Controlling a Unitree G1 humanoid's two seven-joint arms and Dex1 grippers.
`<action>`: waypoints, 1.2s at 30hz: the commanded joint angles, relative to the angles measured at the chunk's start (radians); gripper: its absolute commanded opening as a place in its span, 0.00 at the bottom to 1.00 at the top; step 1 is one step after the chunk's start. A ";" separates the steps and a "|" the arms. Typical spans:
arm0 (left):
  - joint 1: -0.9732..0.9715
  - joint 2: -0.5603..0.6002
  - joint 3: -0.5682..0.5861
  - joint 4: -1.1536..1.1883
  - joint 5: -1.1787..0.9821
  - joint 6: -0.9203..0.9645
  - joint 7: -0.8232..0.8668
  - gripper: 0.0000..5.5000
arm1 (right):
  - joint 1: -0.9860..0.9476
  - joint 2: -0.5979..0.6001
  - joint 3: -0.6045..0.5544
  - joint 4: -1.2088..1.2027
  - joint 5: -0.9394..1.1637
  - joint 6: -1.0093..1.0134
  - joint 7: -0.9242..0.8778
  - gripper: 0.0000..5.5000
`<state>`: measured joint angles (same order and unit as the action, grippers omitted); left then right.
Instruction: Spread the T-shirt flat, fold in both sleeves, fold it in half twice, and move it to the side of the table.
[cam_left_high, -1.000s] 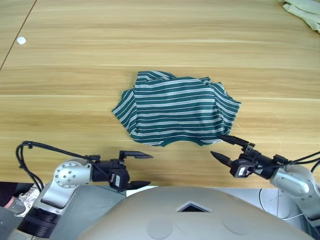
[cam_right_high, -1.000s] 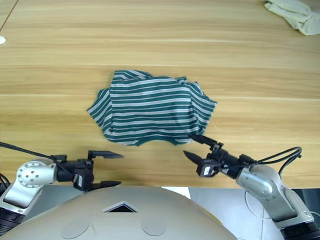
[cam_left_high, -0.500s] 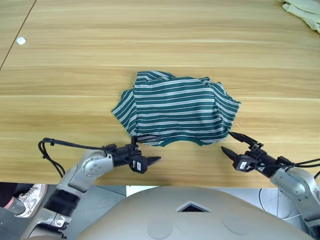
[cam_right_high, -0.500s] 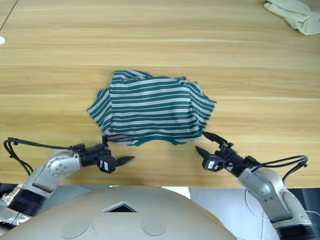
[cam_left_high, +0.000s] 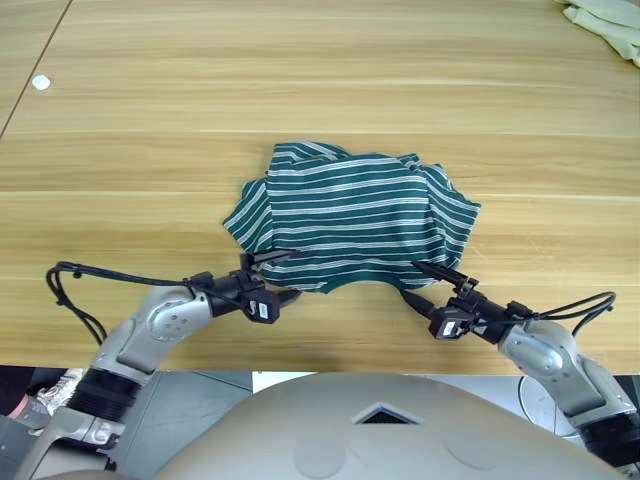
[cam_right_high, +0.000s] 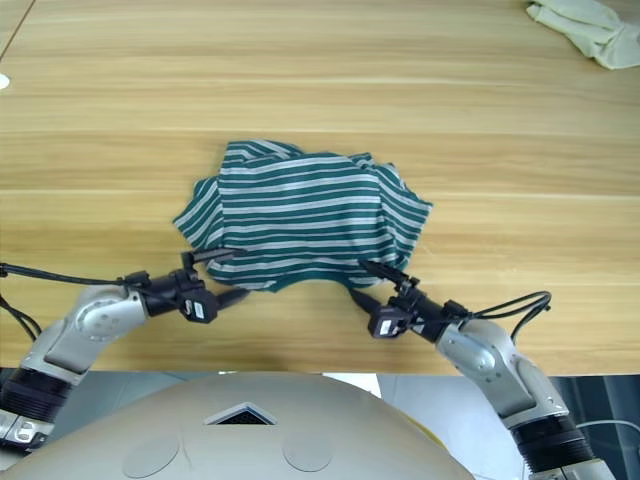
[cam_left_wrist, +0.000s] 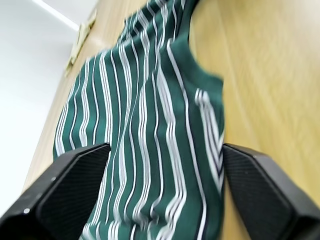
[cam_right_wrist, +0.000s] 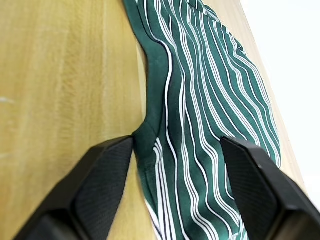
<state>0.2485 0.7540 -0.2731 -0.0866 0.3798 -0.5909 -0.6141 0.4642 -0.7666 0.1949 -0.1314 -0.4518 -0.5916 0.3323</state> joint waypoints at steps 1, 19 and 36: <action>0.035 0.035 -0.025 0.038 0.044 0.060 -0.038 0.75 | 0.014 -0.025 0.003 0.064 -0.063 0.049 0.022 0.58; -0.045 -0.016 -0.093 0.144 0.105 0.085 0.028 0.75 | 0.067 -0.077 -0.056 0.066 -0.096 0.048 0.025 0.58; -0.022 0.013 -0.081 0.144 0.076 0.093 0.049 0.46 | 0.010 -0.098 -0.034 0.193 -0.125 0.061 -0.073 0.45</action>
<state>0.1863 0.7353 -0.3358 -0.0052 0.3985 -0.5710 -0.5282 0.4366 -0.8456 0.1279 -0.0112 -0.5037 -0.5943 0.2117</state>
